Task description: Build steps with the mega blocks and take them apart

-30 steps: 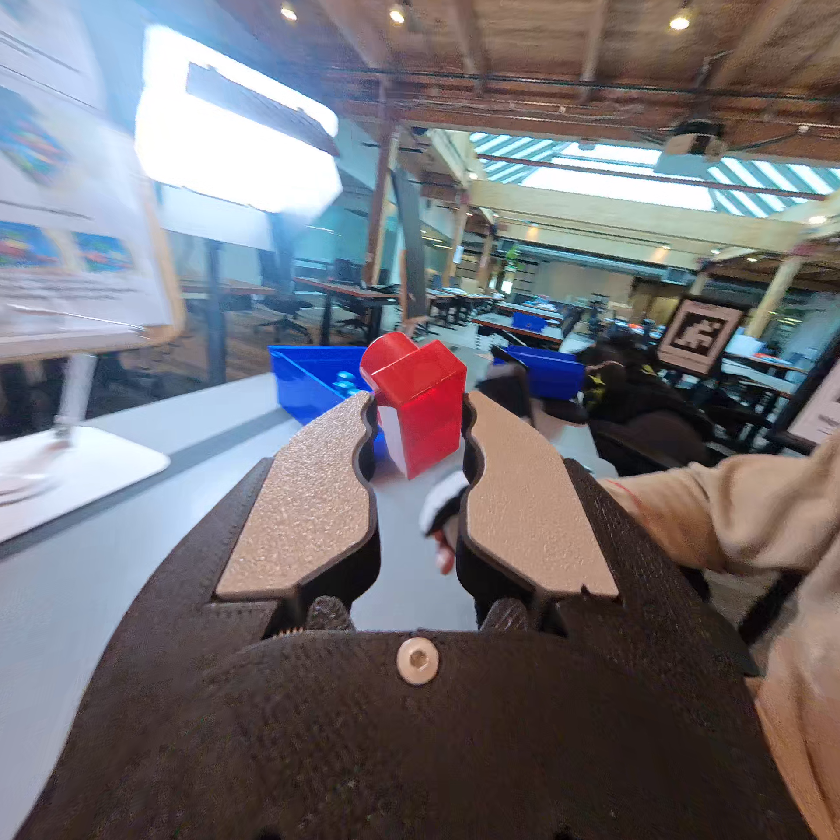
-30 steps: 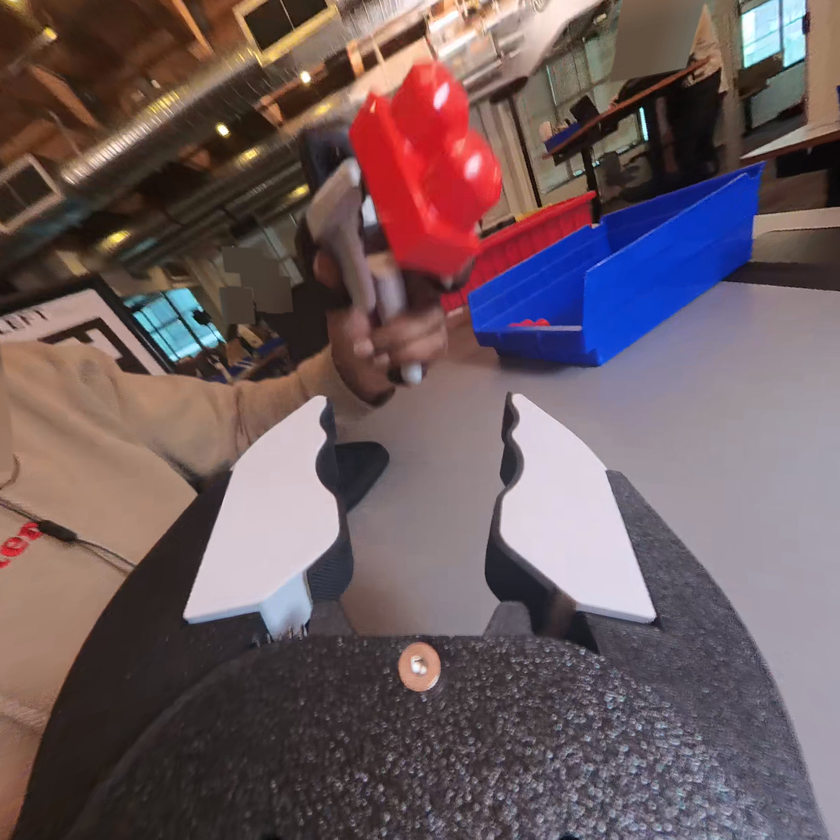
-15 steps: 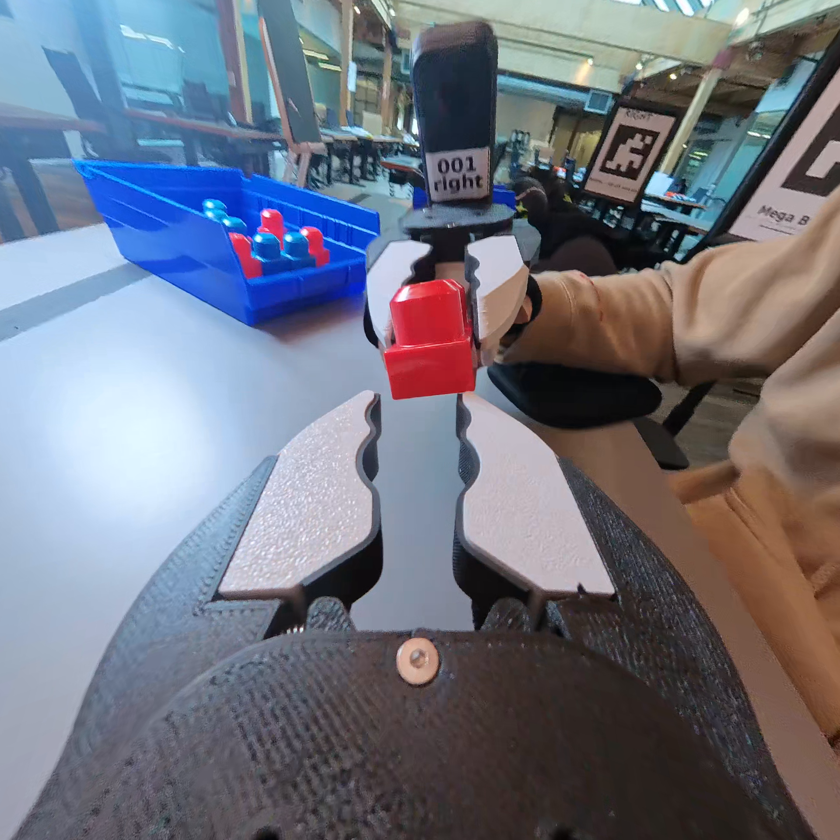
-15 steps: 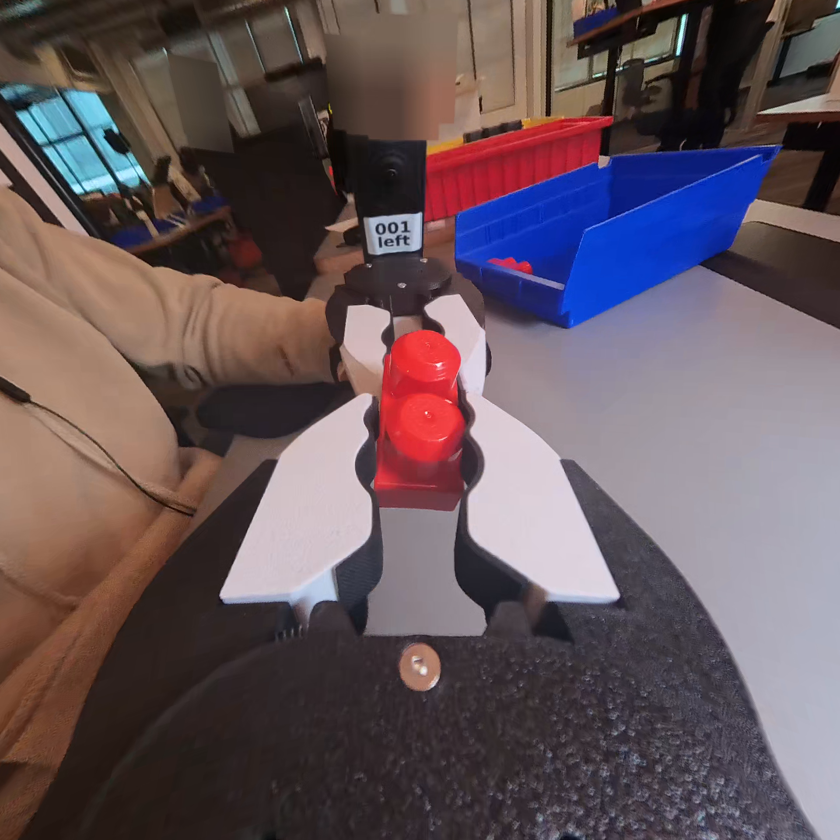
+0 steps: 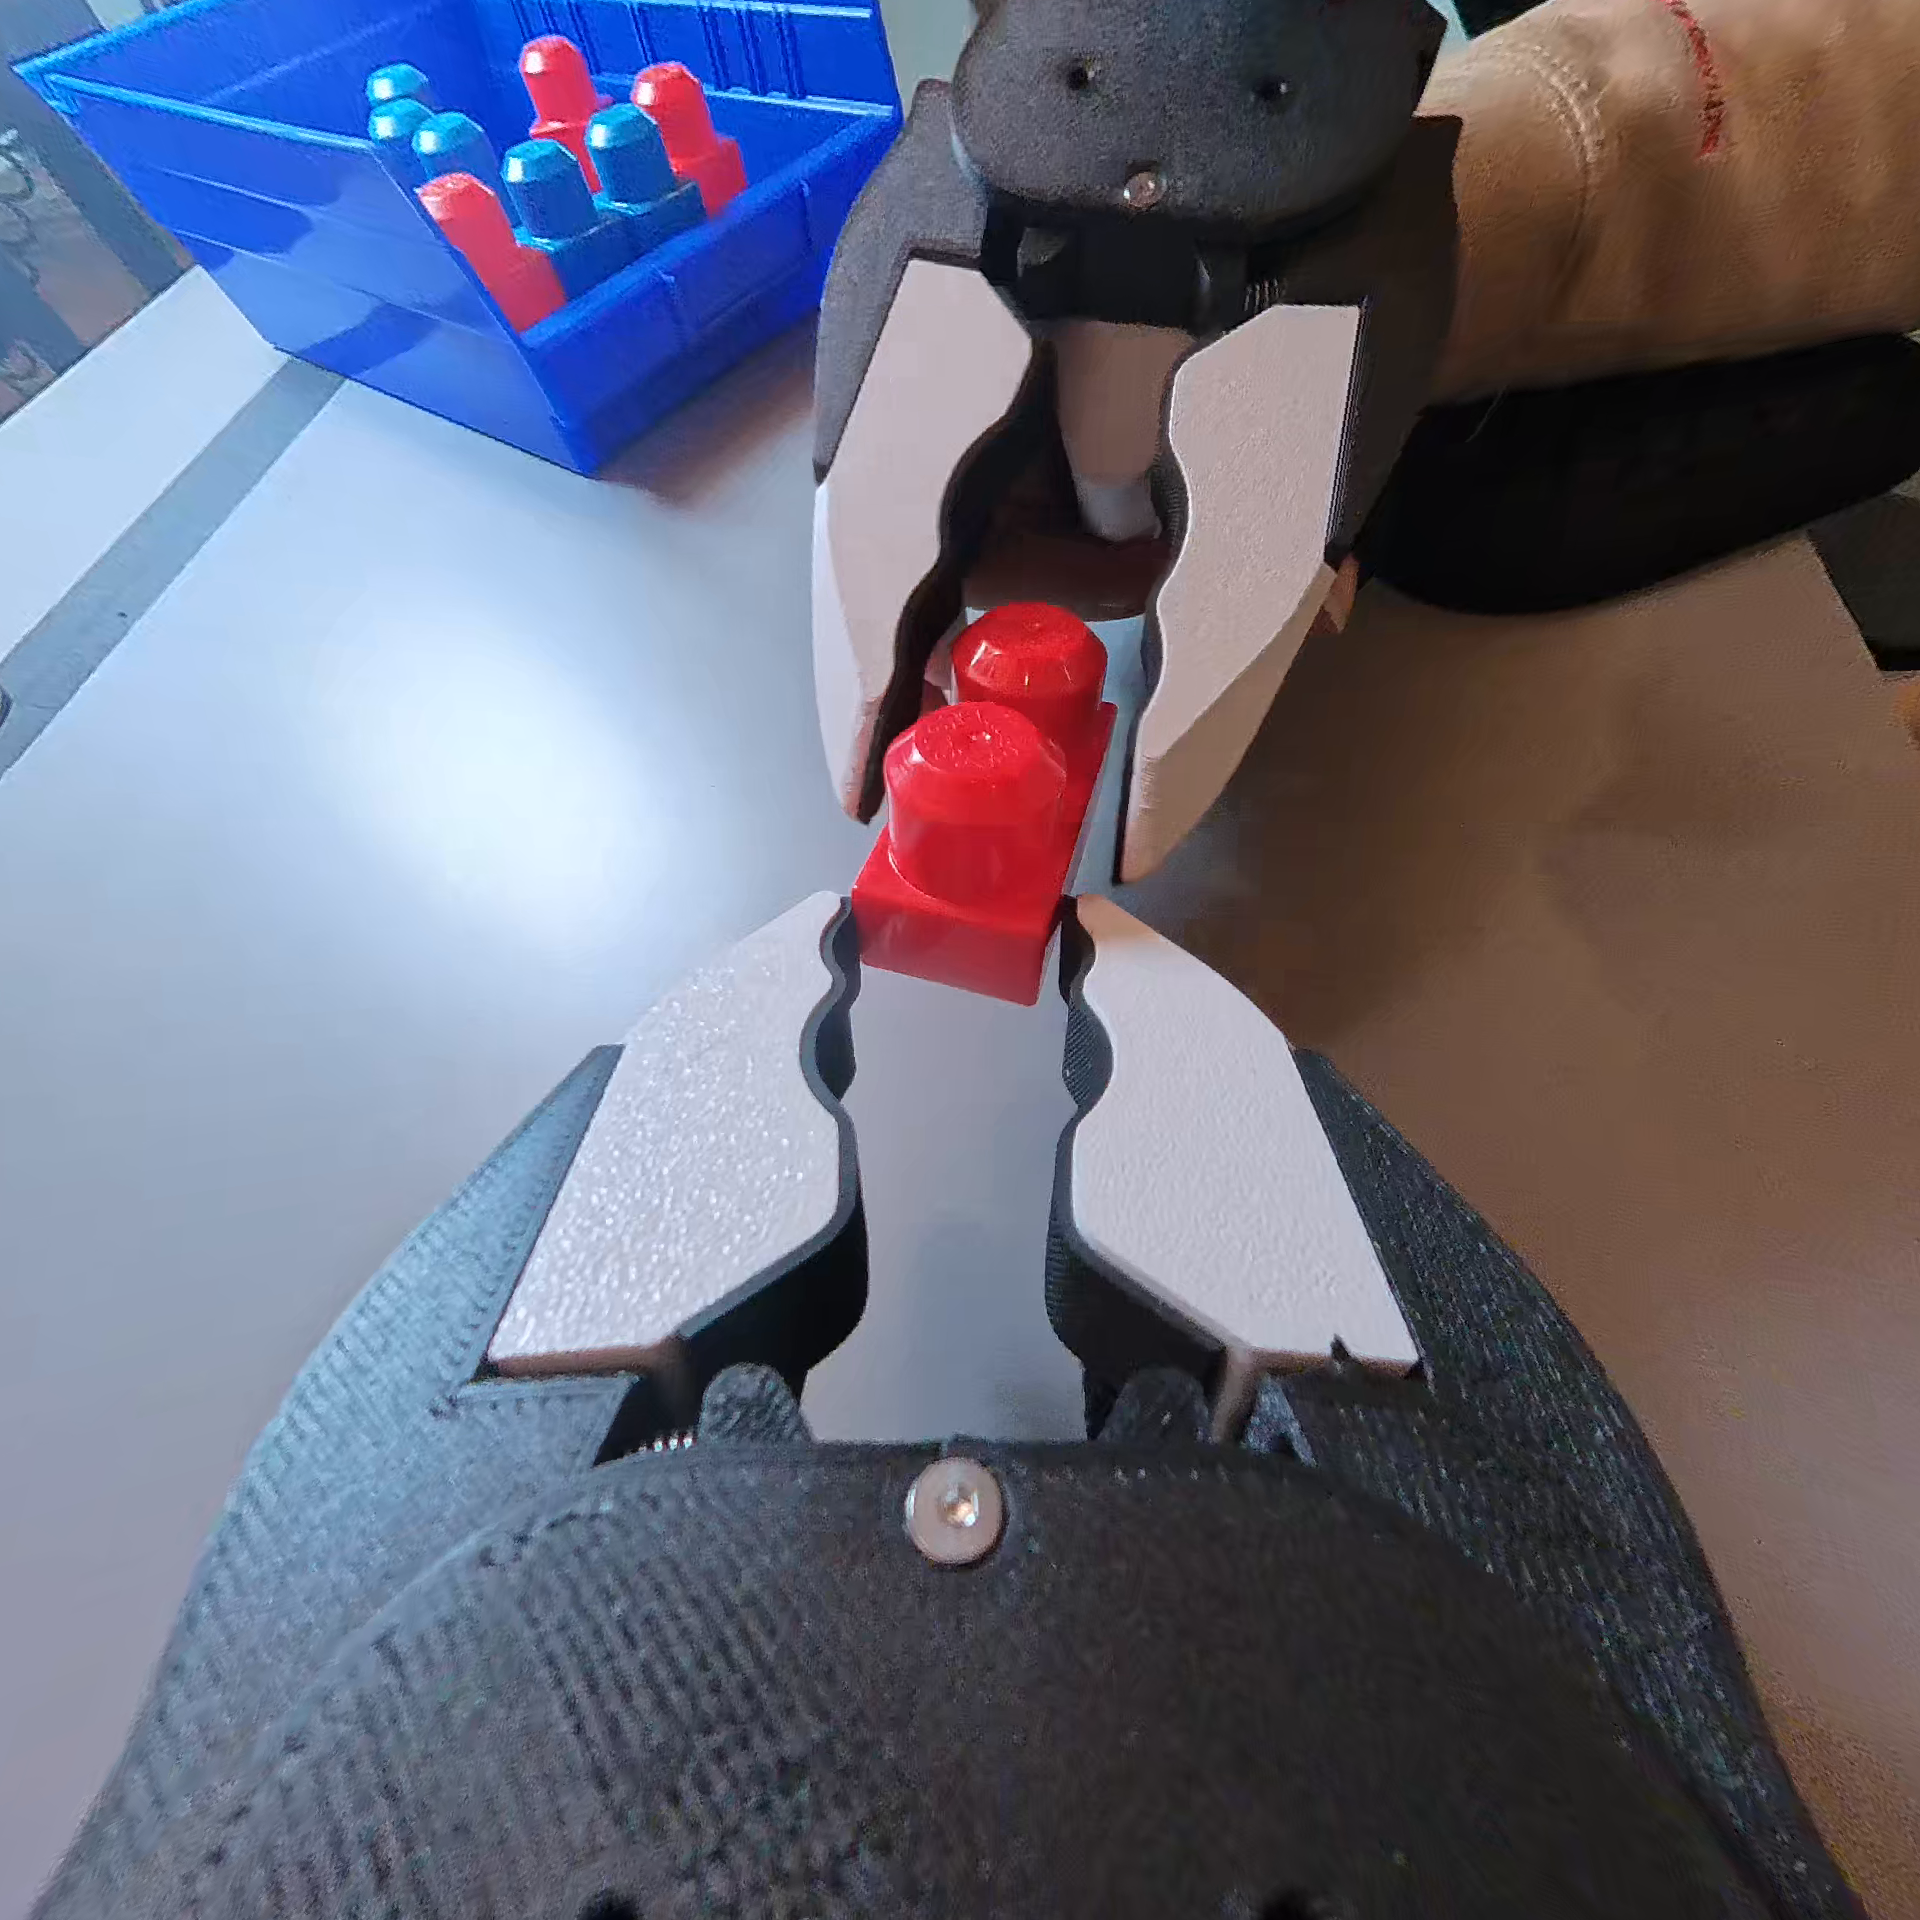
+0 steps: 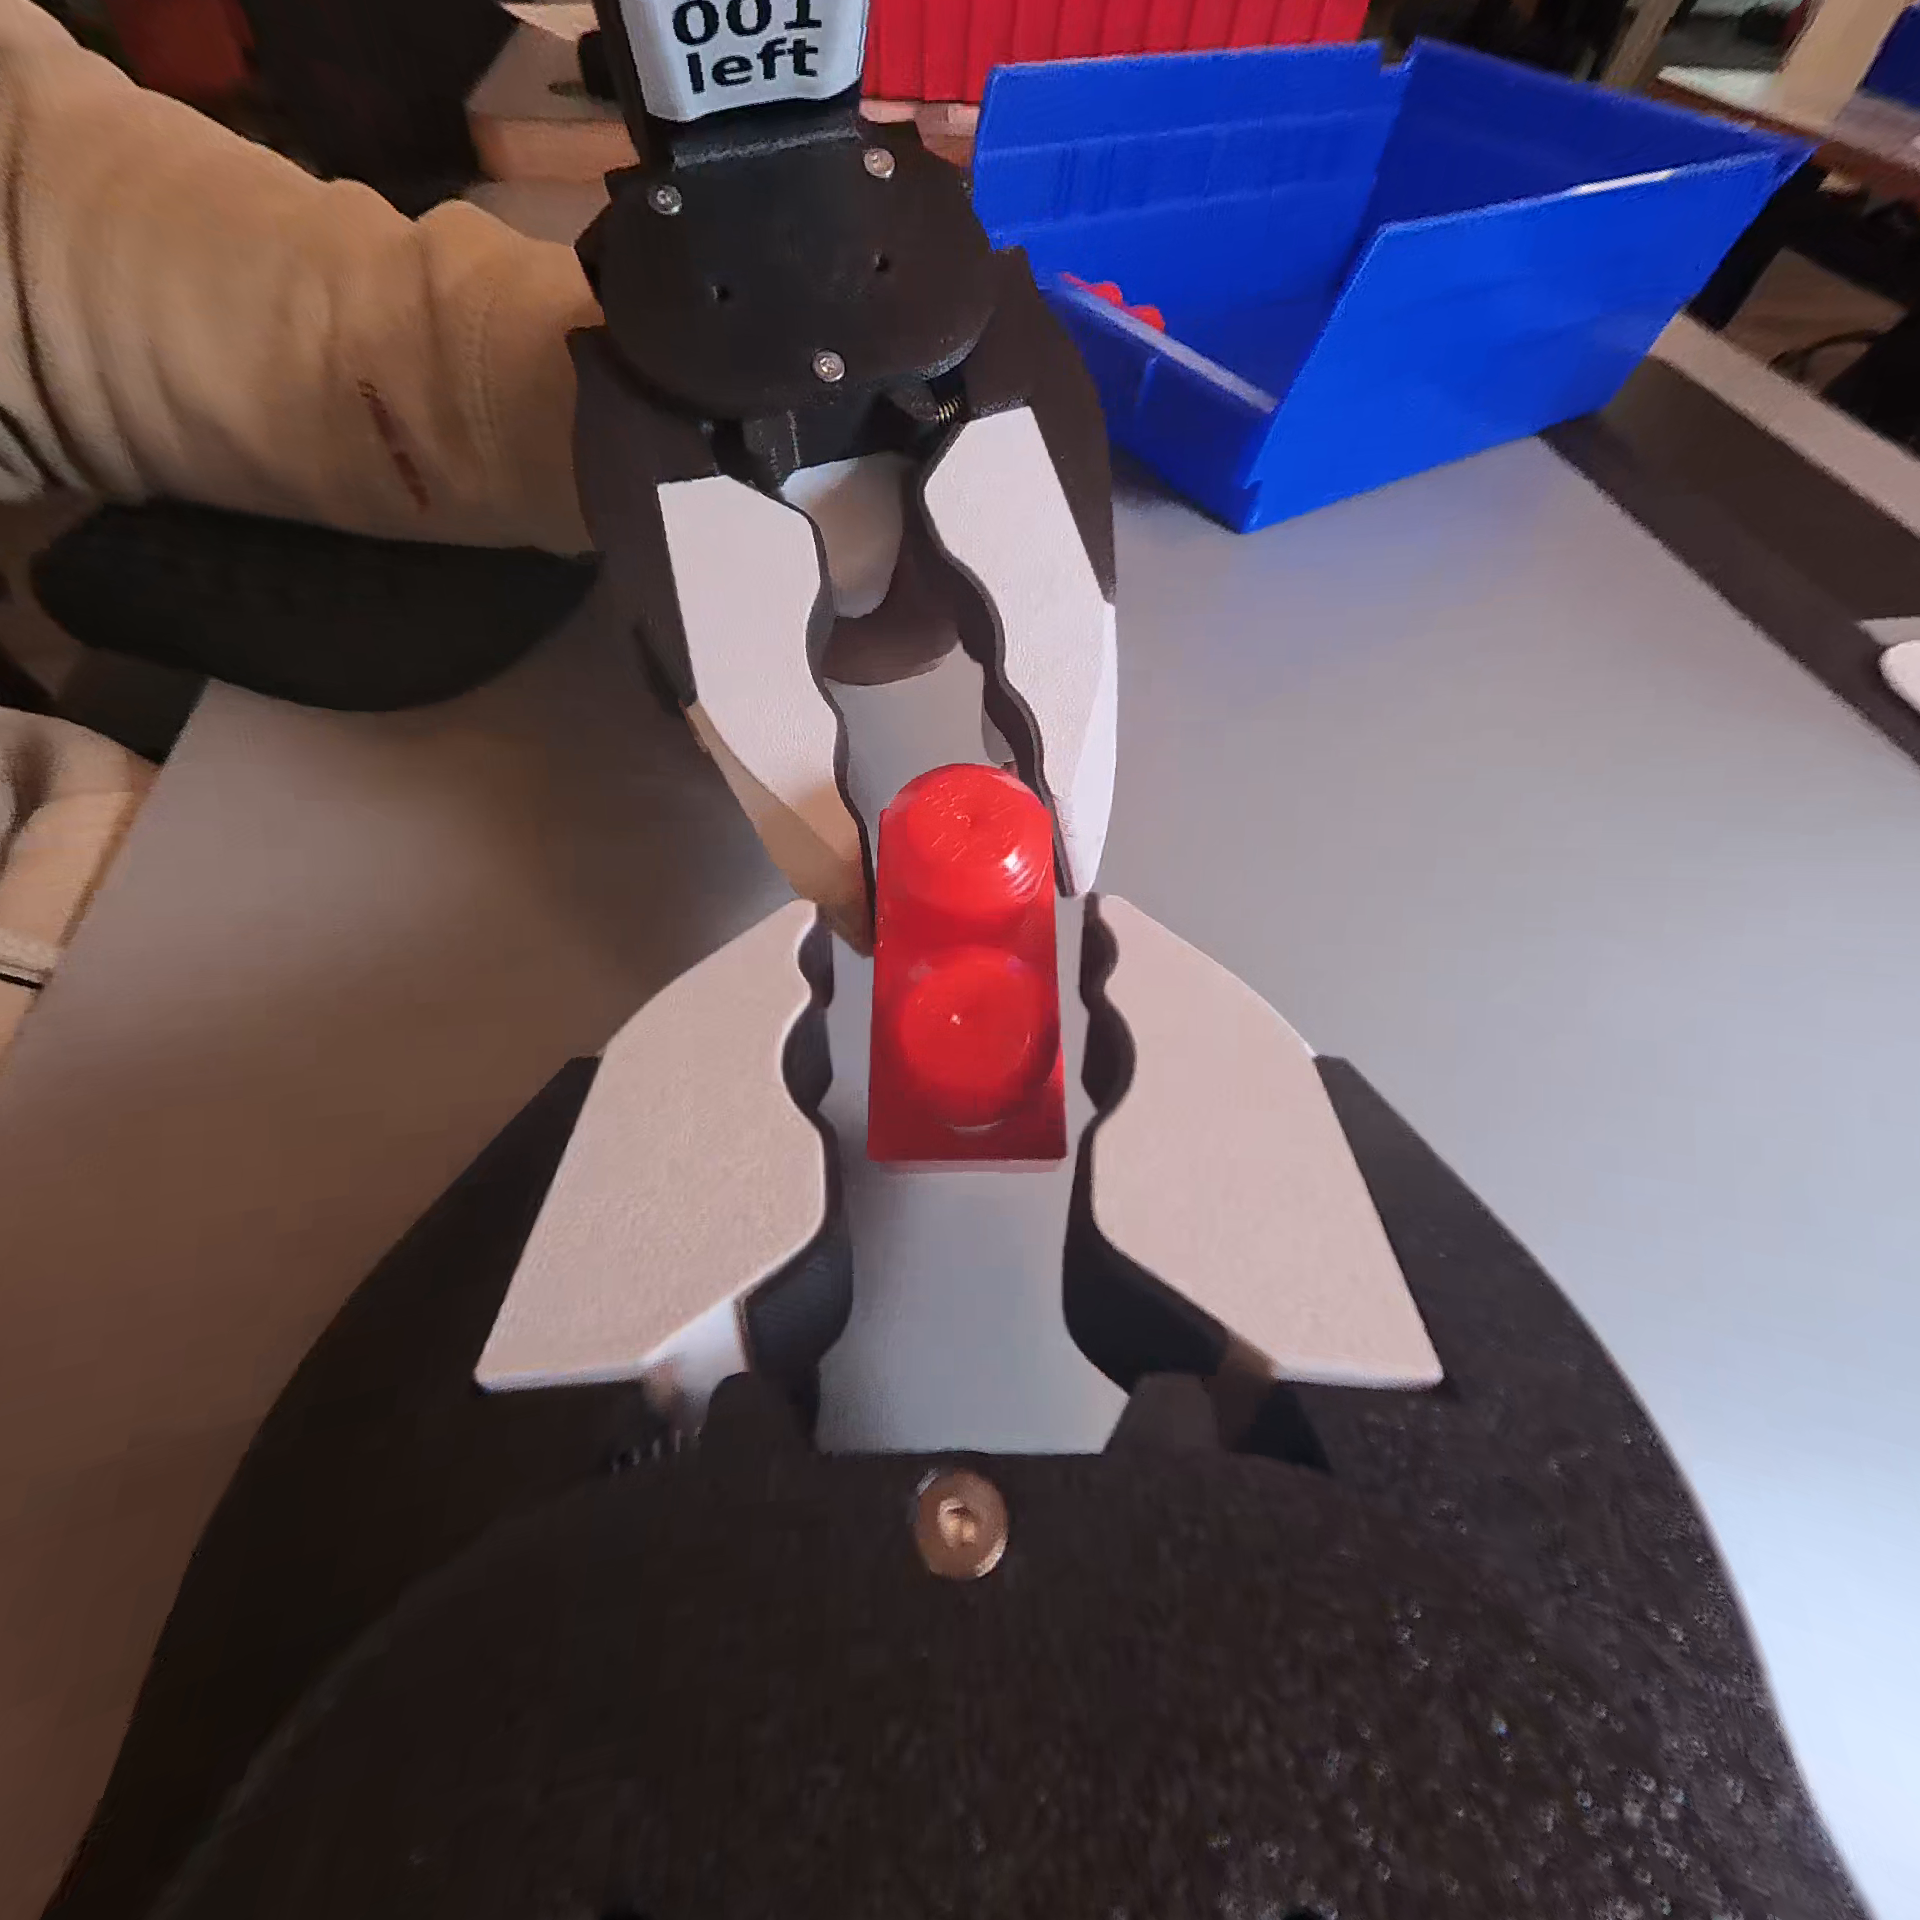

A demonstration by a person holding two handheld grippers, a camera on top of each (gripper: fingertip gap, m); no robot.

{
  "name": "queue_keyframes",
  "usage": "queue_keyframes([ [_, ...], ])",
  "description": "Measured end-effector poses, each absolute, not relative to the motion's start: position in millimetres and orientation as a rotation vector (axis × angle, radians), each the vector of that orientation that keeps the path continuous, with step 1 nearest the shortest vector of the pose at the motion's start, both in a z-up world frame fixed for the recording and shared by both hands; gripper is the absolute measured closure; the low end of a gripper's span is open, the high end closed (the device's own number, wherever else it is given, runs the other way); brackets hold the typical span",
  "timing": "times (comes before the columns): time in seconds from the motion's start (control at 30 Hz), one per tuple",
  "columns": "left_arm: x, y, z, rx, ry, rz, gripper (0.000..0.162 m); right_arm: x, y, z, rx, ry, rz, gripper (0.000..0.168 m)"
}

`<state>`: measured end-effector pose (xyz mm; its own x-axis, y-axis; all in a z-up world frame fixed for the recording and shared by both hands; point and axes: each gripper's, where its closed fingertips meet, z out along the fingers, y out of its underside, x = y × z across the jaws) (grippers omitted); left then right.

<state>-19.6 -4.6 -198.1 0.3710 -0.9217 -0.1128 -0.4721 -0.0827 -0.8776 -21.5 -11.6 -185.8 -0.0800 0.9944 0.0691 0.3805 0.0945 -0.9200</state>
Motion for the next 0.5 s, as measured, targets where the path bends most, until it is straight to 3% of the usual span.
queue_keyframes([
  [0.1, -18.7, -8.6, -205.7, -1.725, 1.29, -0.603, 0.125, -21.3, -16.7, -195.5, -1.406, -1.648, 0.958, 0.135],
  [0.23, -21.7, -8.5, -216.4, -1.749, 1.335, -0.547, 0.125, -20.2, -11.1, -212.3, -1.489, -1.709, 0.828, 0.135],
  [0.5, -111.8, 63.2, -141.3, -1.65, 0.72, -0.361, 0.127, -1.5, 26.4, -233.1, -1.681, -1.674, 0.559, 0.13],
])
